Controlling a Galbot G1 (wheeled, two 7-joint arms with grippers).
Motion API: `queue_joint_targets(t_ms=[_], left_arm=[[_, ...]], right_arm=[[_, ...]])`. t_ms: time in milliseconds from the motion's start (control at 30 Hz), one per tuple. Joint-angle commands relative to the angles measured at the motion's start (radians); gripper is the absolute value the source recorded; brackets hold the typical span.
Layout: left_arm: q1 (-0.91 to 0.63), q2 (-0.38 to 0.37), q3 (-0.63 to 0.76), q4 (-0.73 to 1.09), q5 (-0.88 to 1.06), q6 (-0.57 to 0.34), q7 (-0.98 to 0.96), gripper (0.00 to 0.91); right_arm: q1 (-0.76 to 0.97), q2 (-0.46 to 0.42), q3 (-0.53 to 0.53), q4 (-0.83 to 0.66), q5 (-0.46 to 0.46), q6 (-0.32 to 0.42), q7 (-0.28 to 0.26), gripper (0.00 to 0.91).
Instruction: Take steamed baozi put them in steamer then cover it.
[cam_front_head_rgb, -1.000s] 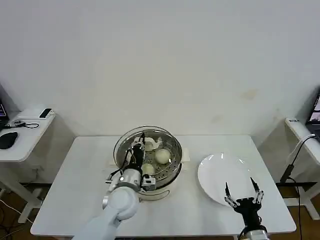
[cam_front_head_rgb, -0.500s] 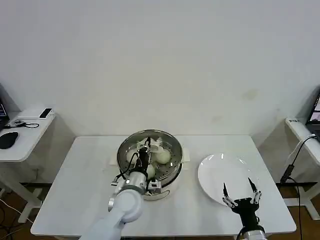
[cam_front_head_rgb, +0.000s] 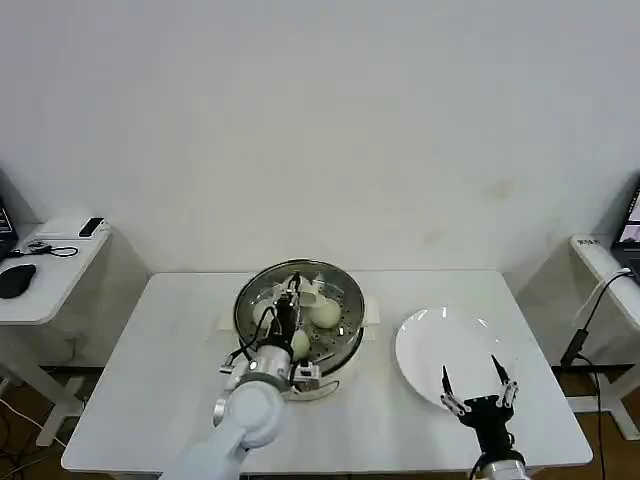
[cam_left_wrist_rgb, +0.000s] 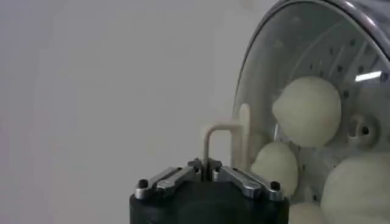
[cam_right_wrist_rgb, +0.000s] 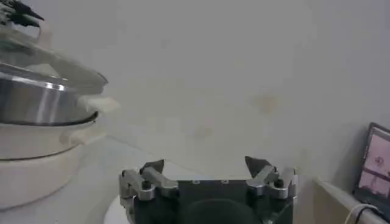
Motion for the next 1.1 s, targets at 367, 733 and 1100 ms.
queue_joint_targets(t_ms=[367, 733, 1100], left_arm=[[0.222, 0.109, -0.106, -0.294, -0.050, -0.037, -0.062, 0.907], [0.545, 0.078, -0.435, -0.306, -0.593, -0.254, -0.393, 0.907], [0.776, -0.016, -0.736, -0.228, -1.429, -0.652, -0.504, 0.907]], right_arm=[[-0.007, -0.013, -0.012, 0.000, 0.008, -0.001, 0.000, 0.907], [-0.061, -0.178, -0.057, -0.026, 0.305, 0.048, -0.021, 0.907], [-0.083, -0.218, -0.084, -0.015, 0.334, 0.042, -0.032, 0.907]])
